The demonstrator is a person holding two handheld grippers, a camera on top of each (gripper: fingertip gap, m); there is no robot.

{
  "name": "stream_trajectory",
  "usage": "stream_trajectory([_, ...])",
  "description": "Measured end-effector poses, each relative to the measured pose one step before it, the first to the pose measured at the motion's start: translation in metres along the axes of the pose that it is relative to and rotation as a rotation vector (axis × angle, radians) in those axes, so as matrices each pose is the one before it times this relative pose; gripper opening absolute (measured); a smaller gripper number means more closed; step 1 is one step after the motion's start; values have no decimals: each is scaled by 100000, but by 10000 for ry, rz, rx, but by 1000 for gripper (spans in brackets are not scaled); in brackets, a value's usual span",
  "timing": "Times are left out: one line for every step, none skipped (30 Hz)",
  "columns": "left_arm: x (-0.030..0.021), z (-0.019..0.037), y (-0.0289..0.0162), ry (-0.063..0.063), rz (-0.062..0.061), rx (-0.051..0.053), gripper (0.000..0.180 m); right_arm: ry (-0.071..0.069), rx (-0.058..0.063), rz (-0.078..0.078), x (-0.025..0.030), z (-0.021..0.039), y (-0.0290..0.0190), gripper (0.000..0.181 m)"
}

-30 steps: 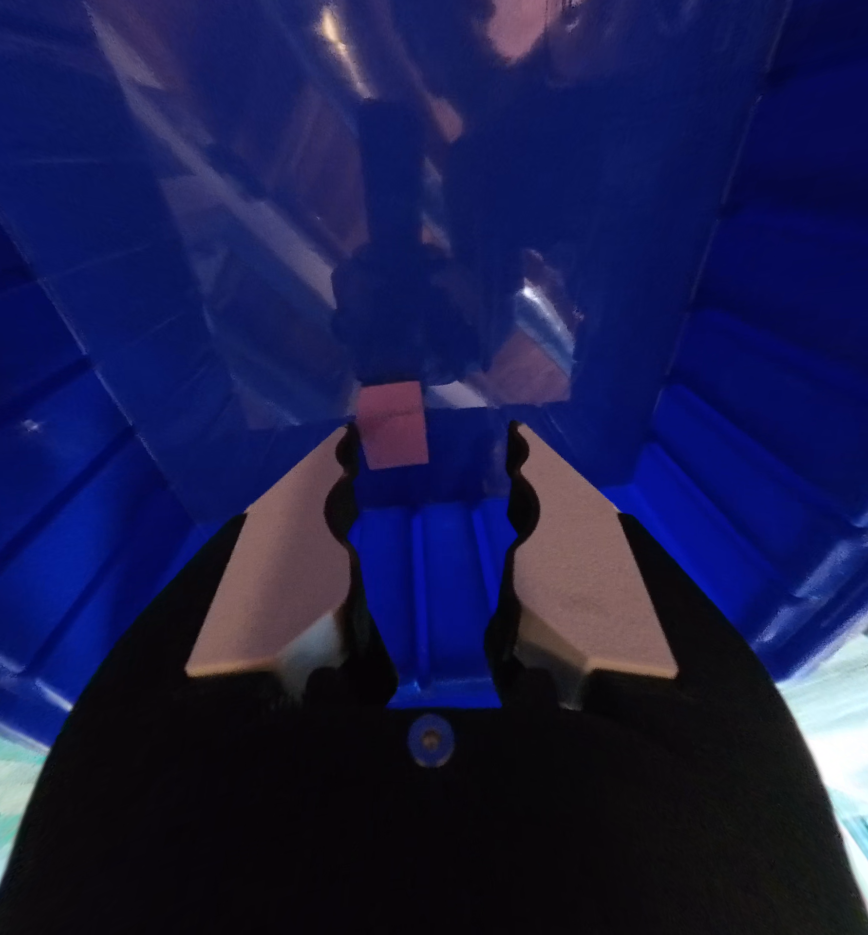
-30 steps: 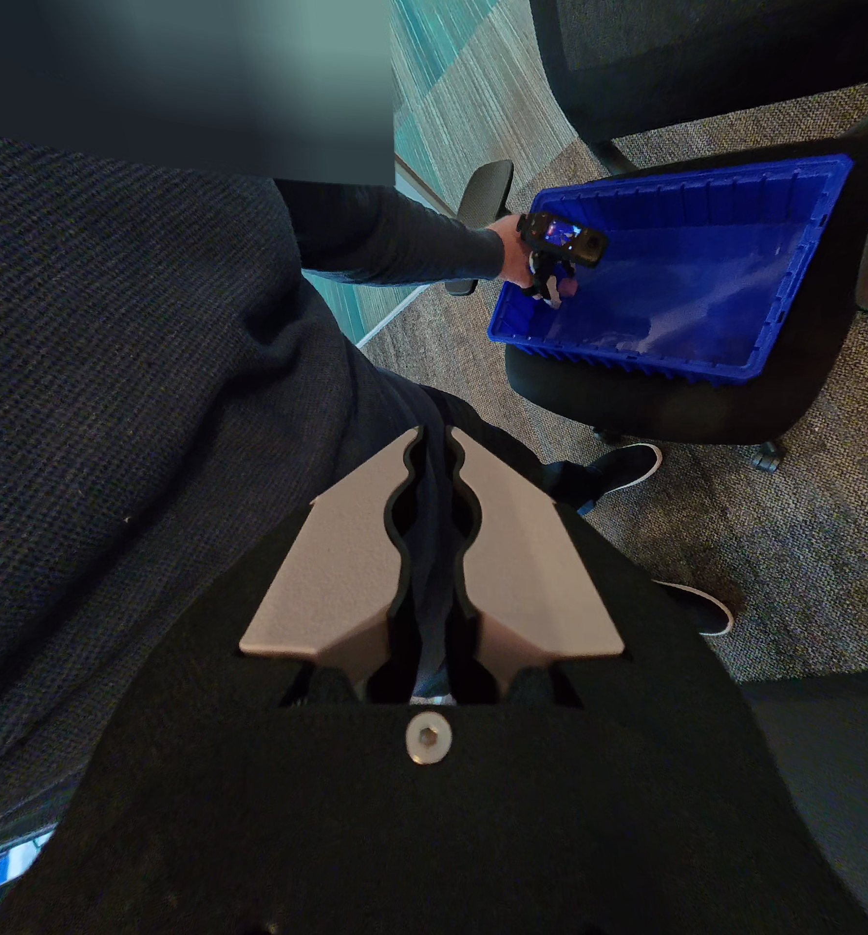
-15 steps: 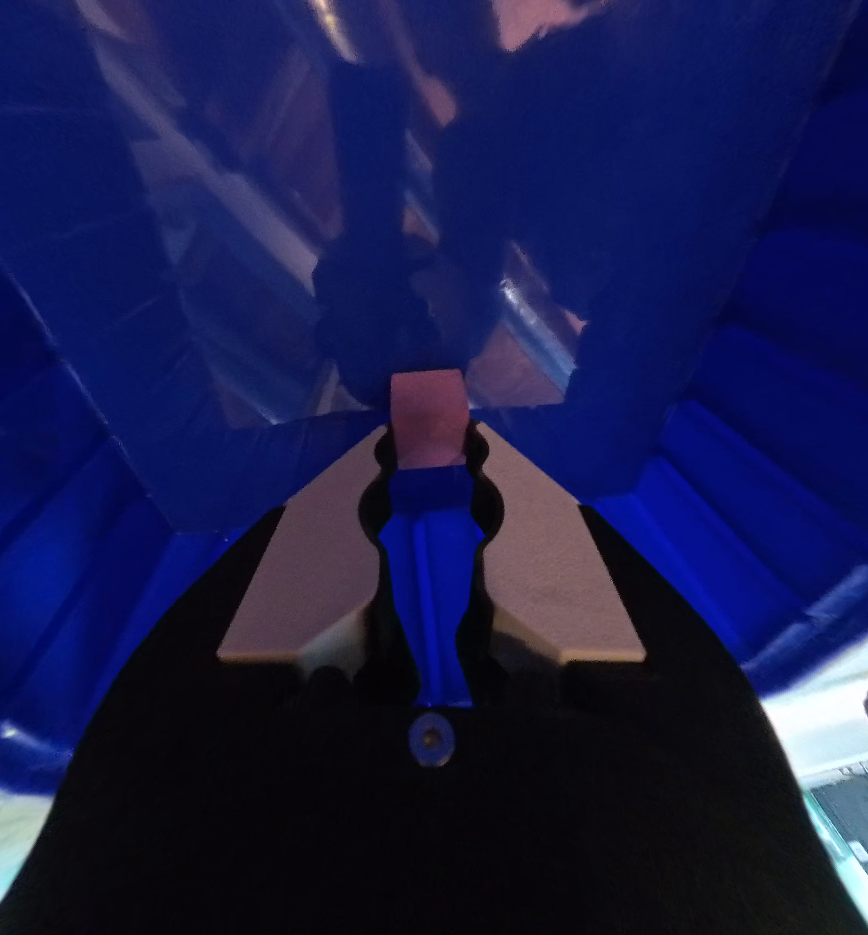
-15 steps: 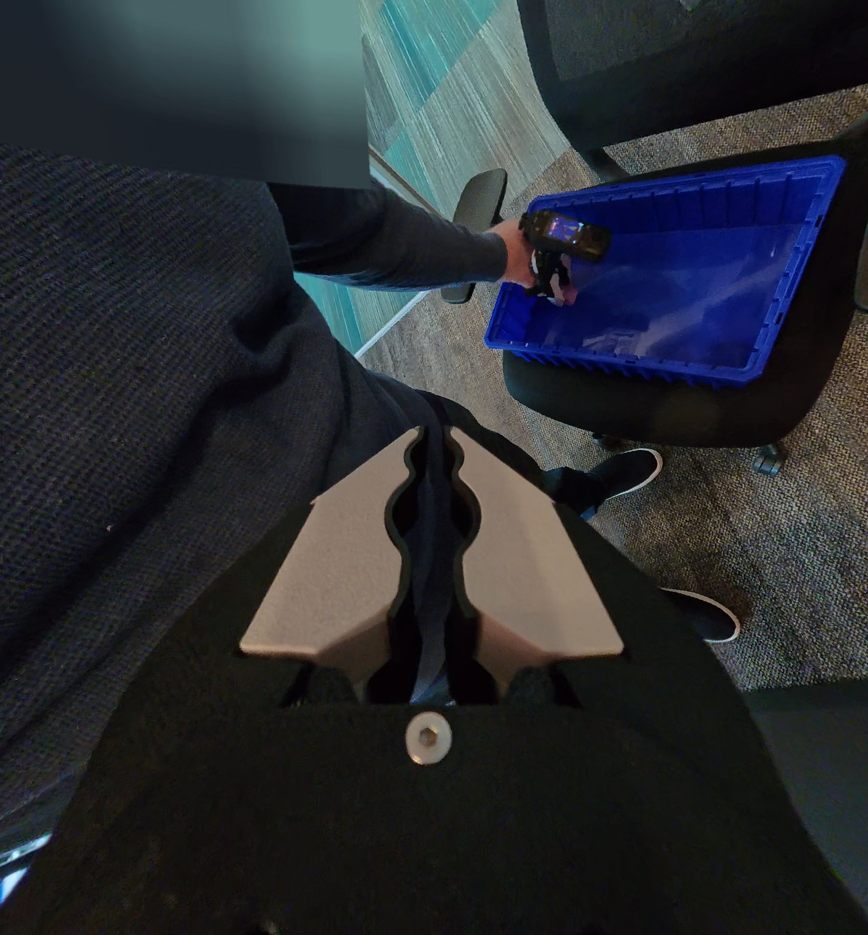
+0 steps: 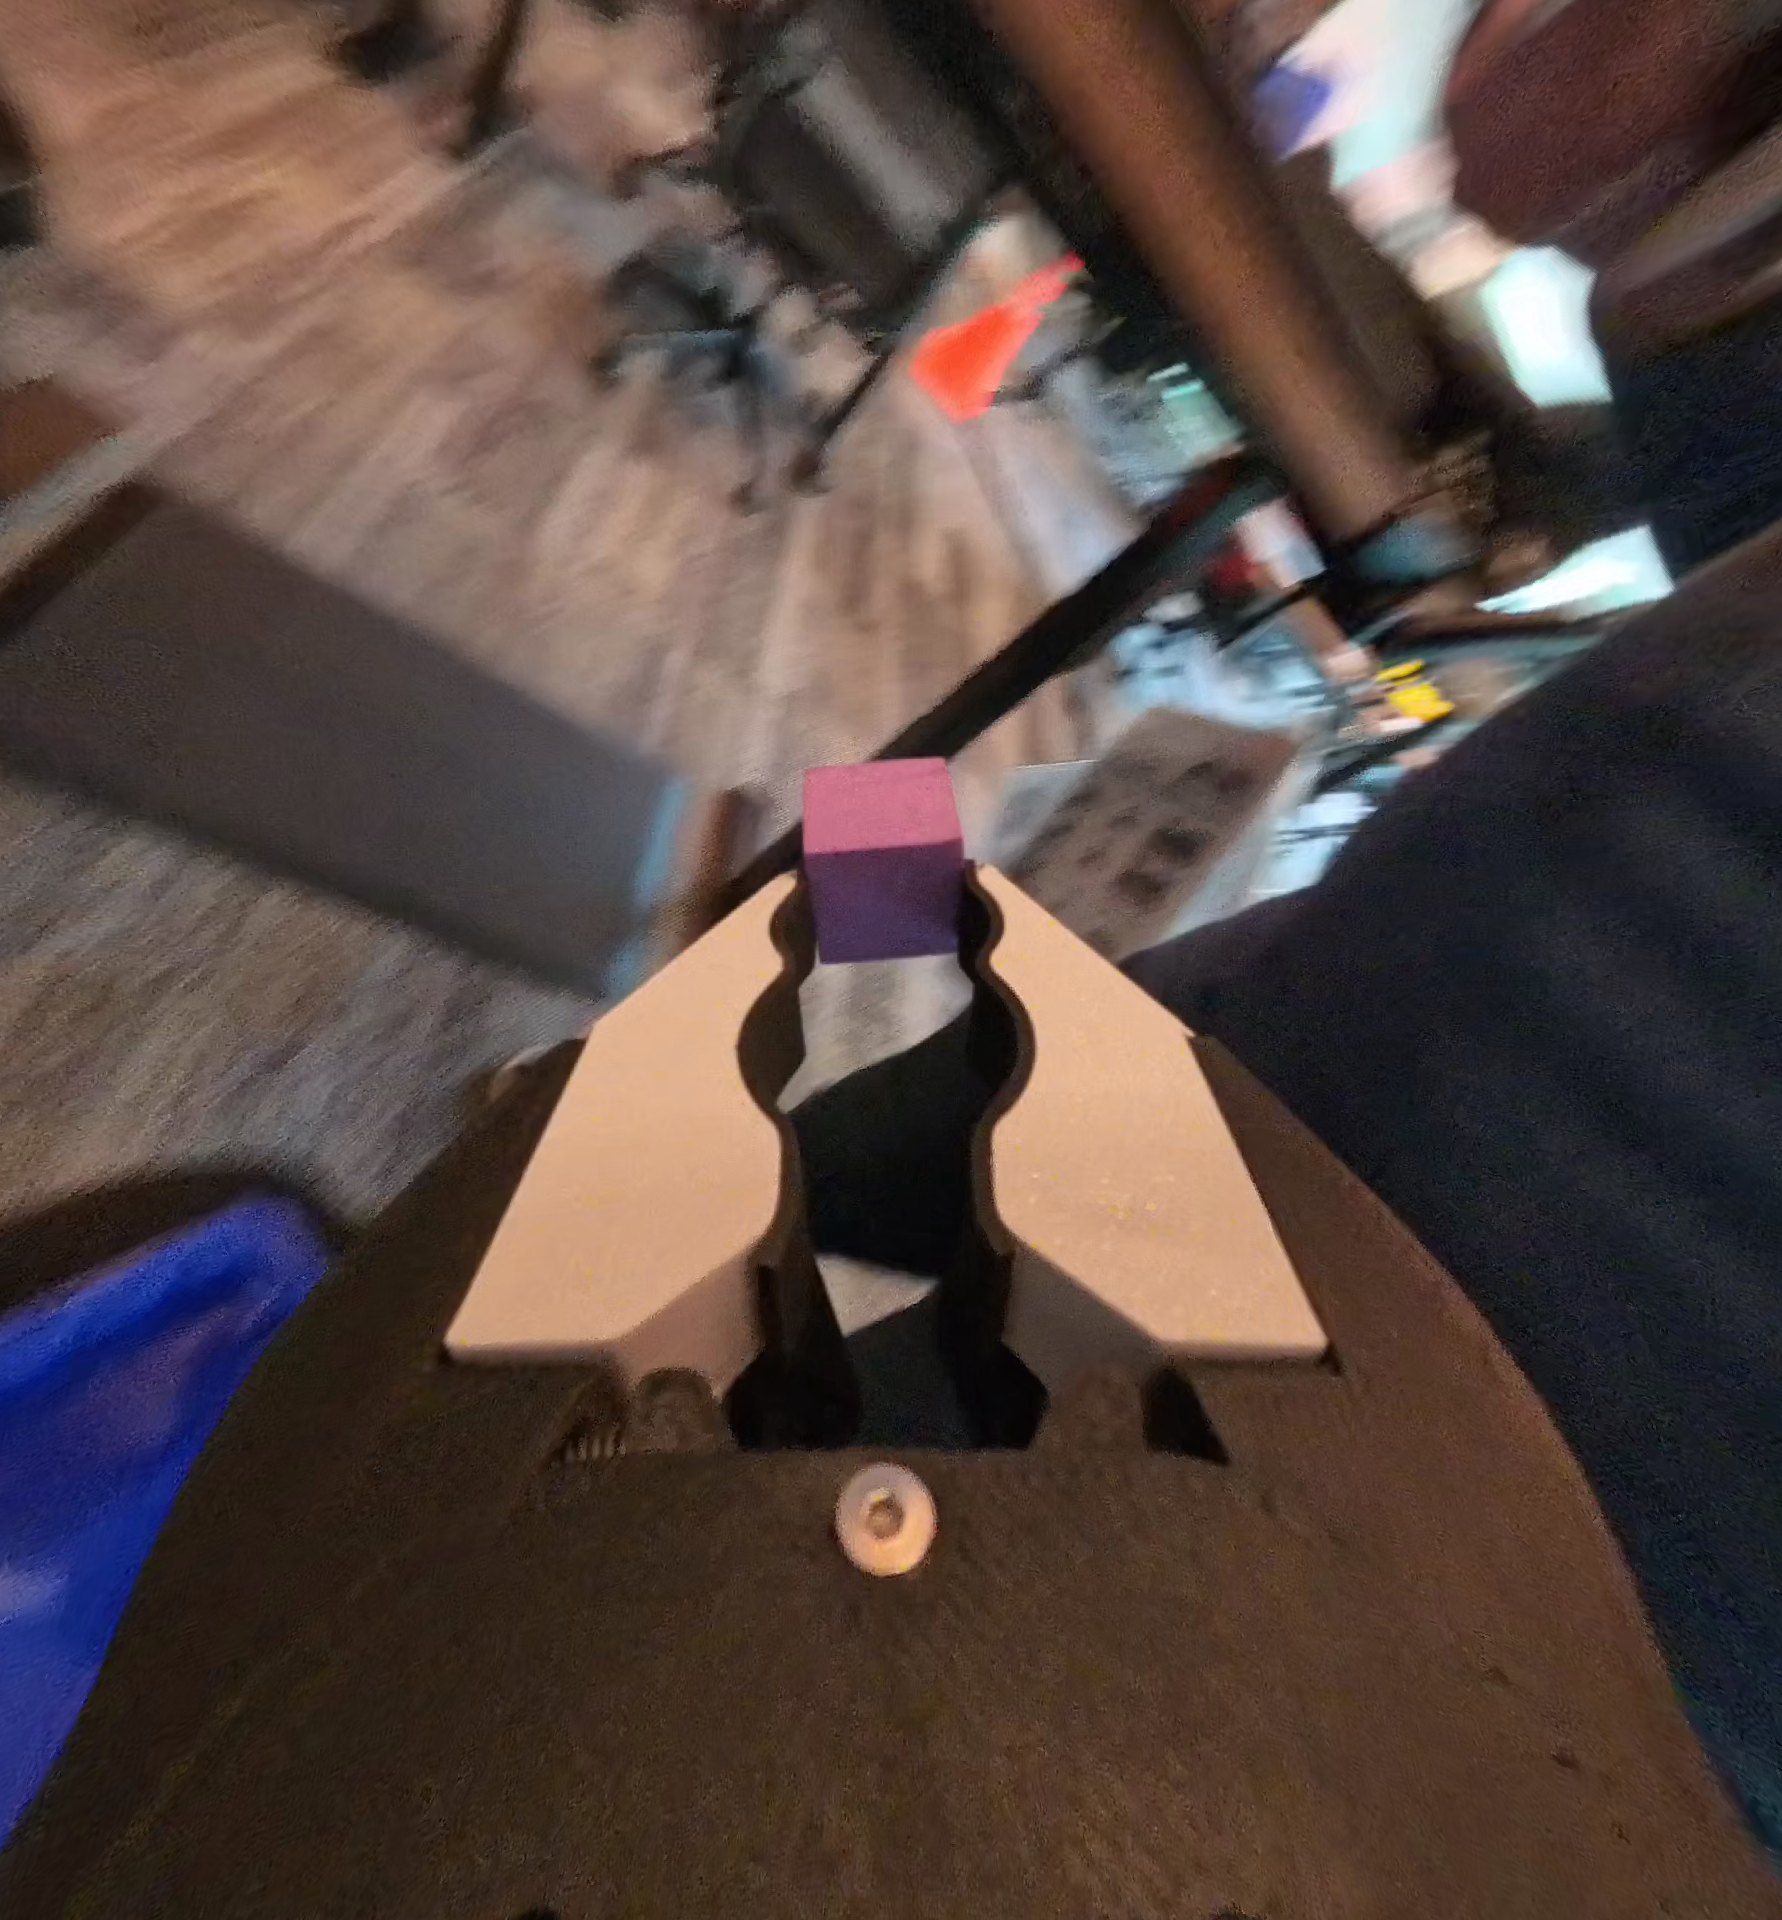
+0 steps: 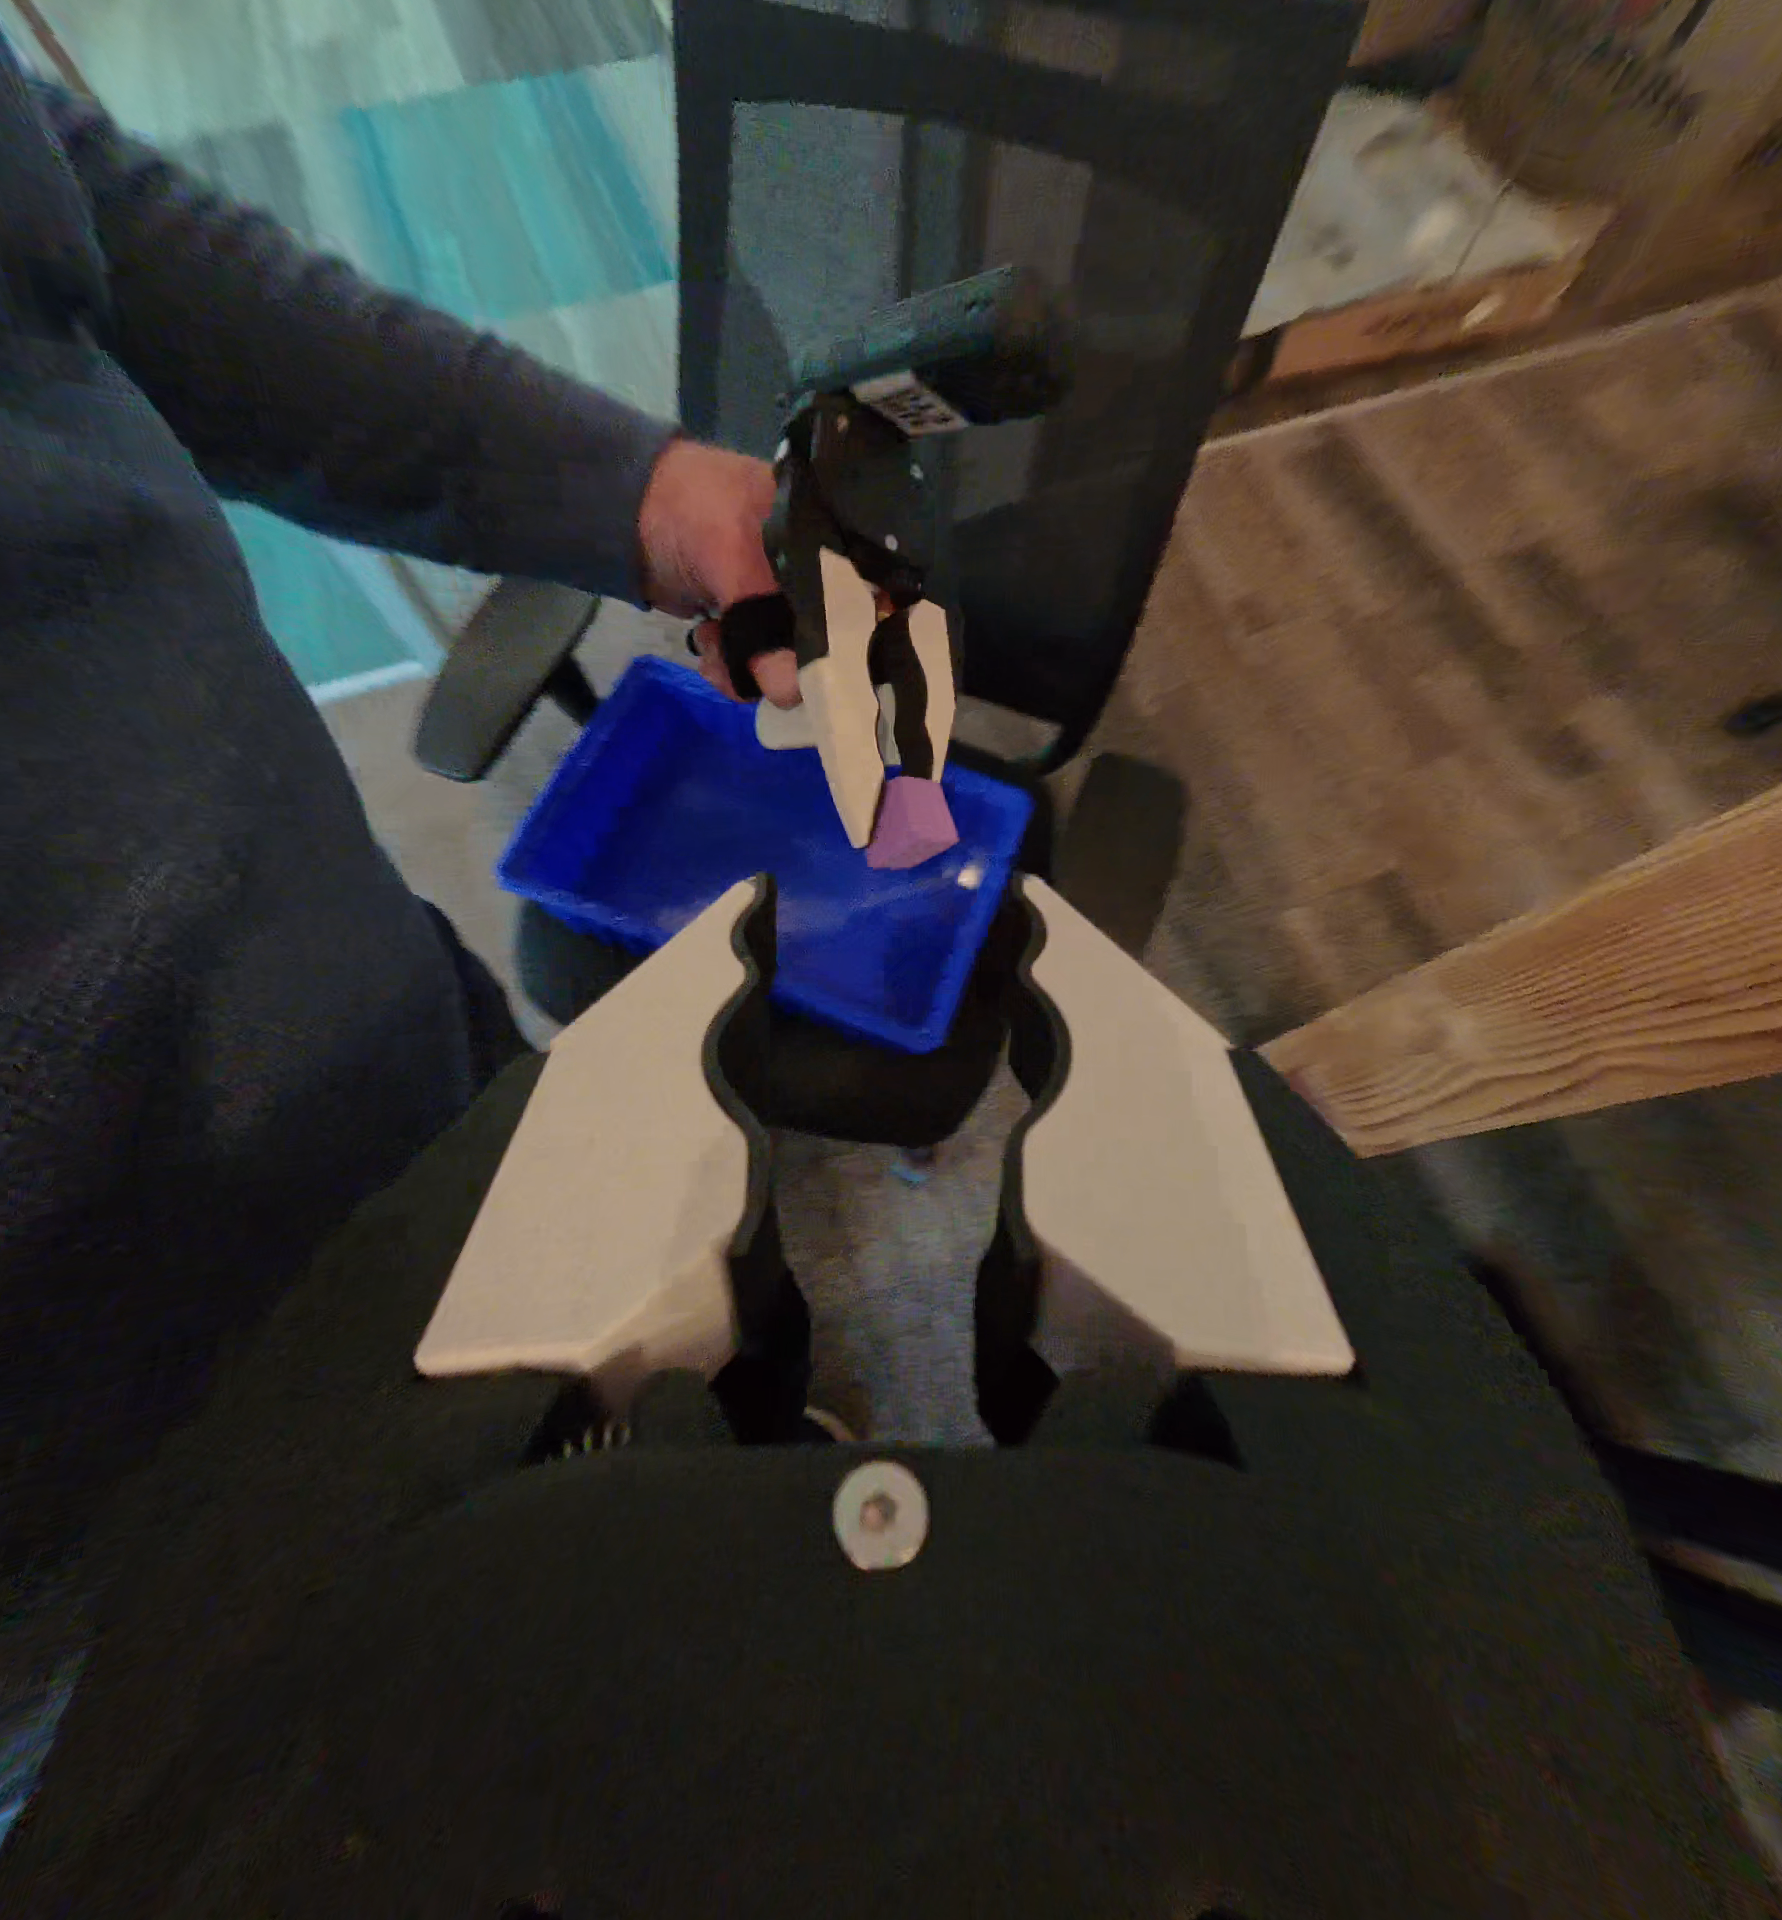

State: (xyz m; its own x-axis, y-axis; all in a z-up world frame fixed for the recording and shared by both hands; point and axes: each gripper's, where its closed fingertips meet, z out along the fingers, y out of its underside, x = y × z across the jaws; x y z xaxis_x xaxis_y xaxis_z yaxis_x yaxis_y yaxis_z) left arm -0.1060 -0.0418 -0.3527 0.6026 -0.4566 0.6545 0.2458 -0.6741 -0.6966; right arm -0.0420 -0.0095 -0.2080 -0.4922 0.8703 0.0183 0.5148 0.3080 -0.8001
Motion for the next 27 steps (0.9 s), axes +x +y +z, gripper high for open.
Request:
stream_trajectory([2609,600,-2741,1152,1,289,25,392,87,-554,-9,-266,-400,43])
stream_trajectory([2297,773,-2347,1014,46,218,25,400,68,-512,44,-319,-393,44])
stream_trajectory([1949,855,-2081,903,60,250,25,372,35,-460,64,-380,-332,45])
stream_trajectory([1874,918,-1727,1054,-194,222,25,412,-13,-388,198,-435,-240,45])
stream_trajectory([1503,967,-1144,982,-391,12,25,415,-5,-296,276,-487,-210,46])
stream_trajectory([744,921,-781,560,-244,-58,25,262,11,-224,91,-492,-192,47])
stream_trajectory([539,861,-576,491,-141,-37,24,195,24,-171,24,-465,-188,48])
stream_trajectory([517,830,-238,597,-343,-149,24,186,34,-118,48,-409,-152,48])
stream_trajectory([369,770,-191,536,-362,-131,25,158,-9,-61,54,-327,-45,48])
stream_trajectory([117,700,-179,356,-172,-89,25,90,-72,-31,-10,-237,105,47])
stream_trajectory([161,641,-111,376,-101,-101,25,40,-141,-44,-96,-165,236,44])
stream_trajectory([254,592,-256,419,-122,5,24,24,-157,-23,-103,-140,315,41])
stream_trajectory([-69,642,-120,222,-161,-81,24,8,-70,24,-125,-210,149,40])
stream_trajectory([-142,694,170,160,-103,-235,24,36,43,61,-56,-305,-92,36])
stream_trajectory([-78,691,61,182,-62,-153,25,116,61,120,120,-369,-128,30])
stream_trajectory([4,676,-87,237,-104,-70,25,156,24,118,206,-398,-63,26])
stream_trajectory([123,648,-89,322,-143,-89,25,85,47,52,112,-505,-101,25])
stream_trajectory([126,521,-265,305,-98,-16,25,68,-12,143,176,-550,-33,25])
stream_trajectory([-70,509,-368,147,21,13,25,79,-68,237,295,-585,36,25])
stream_trajectory([32,582,-425,225,-18,10,25,83,-56,214,340,-654,-13,25])
stream_trajectory([-46,640,-528,179,0,12,26,72,-113,240,401,-743,50,25])
stream_trajectory([-249,642,-681,23,127,28,28,84,-173,278,580,-882,100,25])
stream_trajectory([-102,617,-749,101,217,14,31,132,-162,245,789,-1116,68,25])
stream_trajectory([-37,607,-824,146,236,-25,33,163,-154,209,957,-1354,35,25])
stream_trajectory([-387,597,-799,-45,272,-118,35,84,-139,177,942,-1563,8,25])
stream_trajectory([-663,564,-737,-170,388,-218,35,51,-246,201,1030,-1710,153,25])
stream_trajectory([-790,565,-787,-205,460,-214,33,232,-364,106,1366,-1873,355,25])
